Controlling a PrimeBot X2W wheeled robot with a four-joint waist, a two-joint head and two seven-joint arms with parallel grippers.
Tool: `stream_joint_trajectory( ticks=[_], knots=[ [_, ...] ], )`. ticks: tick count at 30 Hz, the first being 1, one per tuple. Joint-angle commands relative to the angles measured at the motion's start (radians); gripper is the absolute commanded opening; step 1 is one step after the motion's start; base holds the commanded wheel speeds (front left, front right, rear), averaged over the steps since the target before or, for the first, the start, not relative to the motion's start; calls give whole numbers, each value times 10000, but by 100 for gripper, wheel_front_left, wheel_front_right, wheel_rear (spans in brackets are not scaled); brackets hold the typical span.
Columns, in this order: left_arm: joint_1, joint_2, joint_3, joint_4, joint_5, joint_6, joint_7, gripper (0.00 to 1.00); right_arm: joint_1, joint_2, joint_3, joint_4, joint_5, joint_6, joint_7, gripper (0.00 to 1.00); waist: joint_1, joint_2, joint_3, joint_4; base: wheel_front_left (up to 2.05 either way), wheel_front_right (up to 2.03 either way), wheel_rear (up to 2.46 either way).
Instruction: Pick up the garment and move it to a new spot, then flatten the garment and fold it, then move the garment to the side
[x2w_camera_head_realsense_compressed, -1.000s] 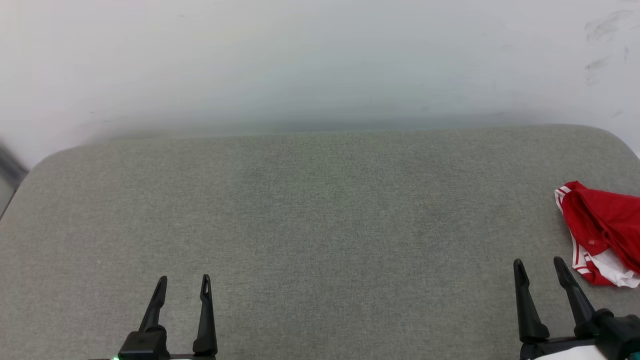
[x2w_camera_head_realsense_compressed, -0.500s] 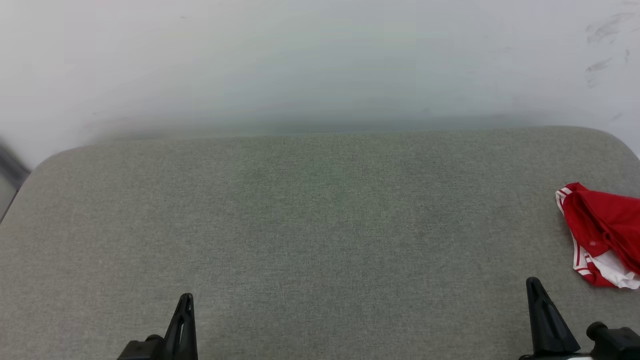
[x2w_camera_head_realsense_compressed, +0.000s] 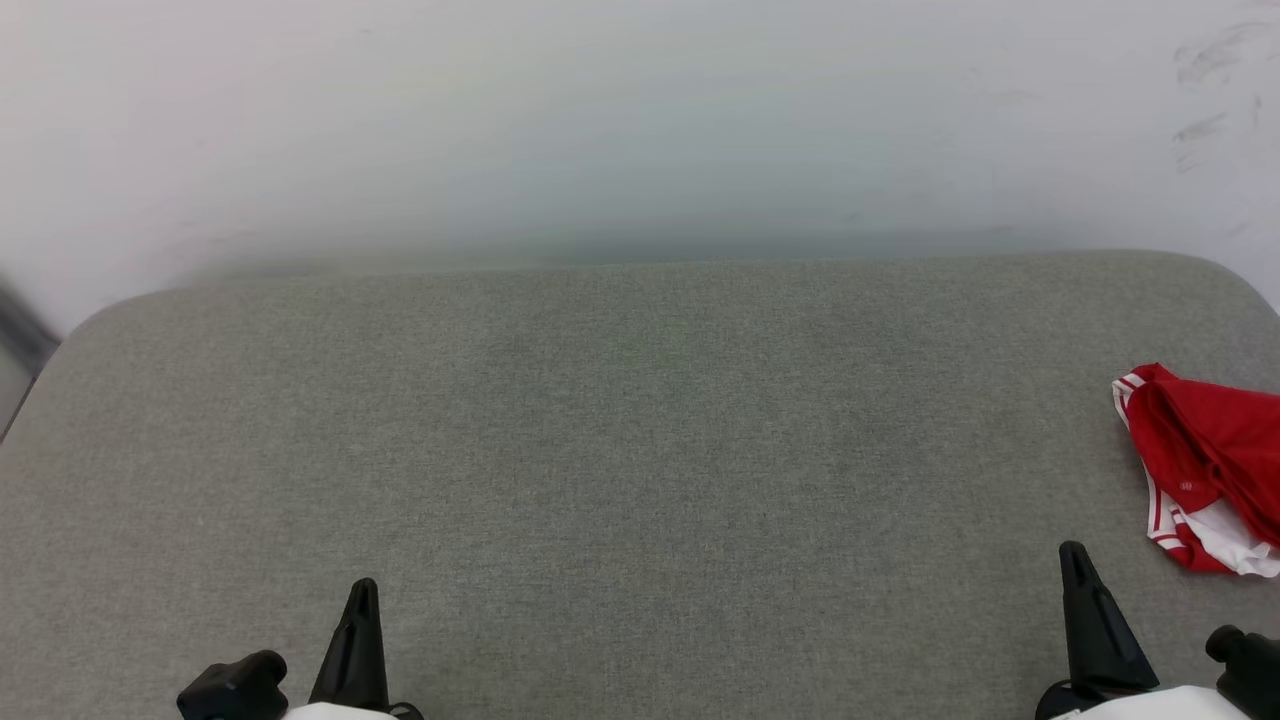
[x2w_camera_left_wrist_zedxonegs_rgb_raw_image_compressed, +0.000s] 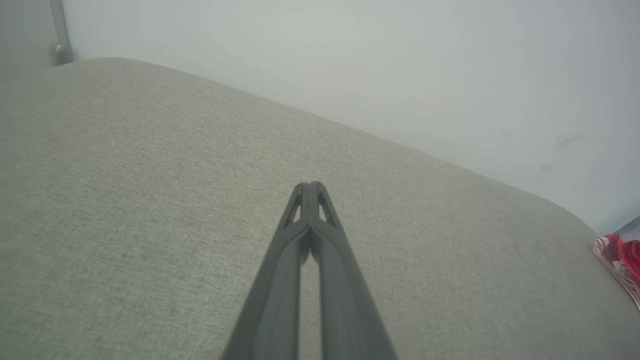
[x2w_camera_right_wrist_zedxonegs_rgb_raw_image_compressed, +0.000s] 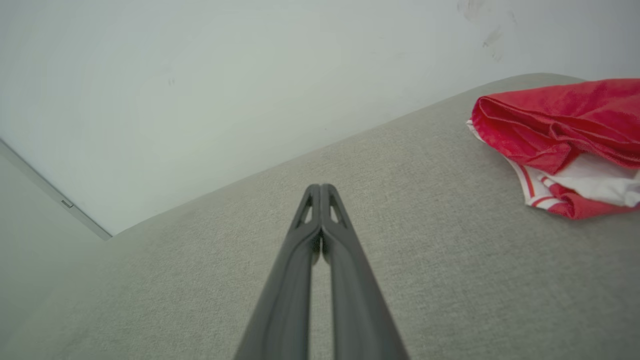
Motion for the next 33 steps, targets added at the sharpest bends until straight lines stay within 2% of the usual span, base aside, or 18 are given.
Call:
stream_joint_trajectory(
  ticks=[1,17,33],
  knots=[
    [-318,85,64,-62,-527,-95,87,0,-332,-95,1,-75,520,0,85,0,-1,0,4,1,0,0,0],
    [-819,150,225,297,-3209,-390,655,0,-810,-146,-15,267,3059,-1,657,0,-1,0,42,7,0,0,0],
    [-1199,177,392,563,-5309,-623,1134,0,-1170,-162,-60,541,5048,-1,1145,0,-1,0,78,11,0,0,0]
  ],
)
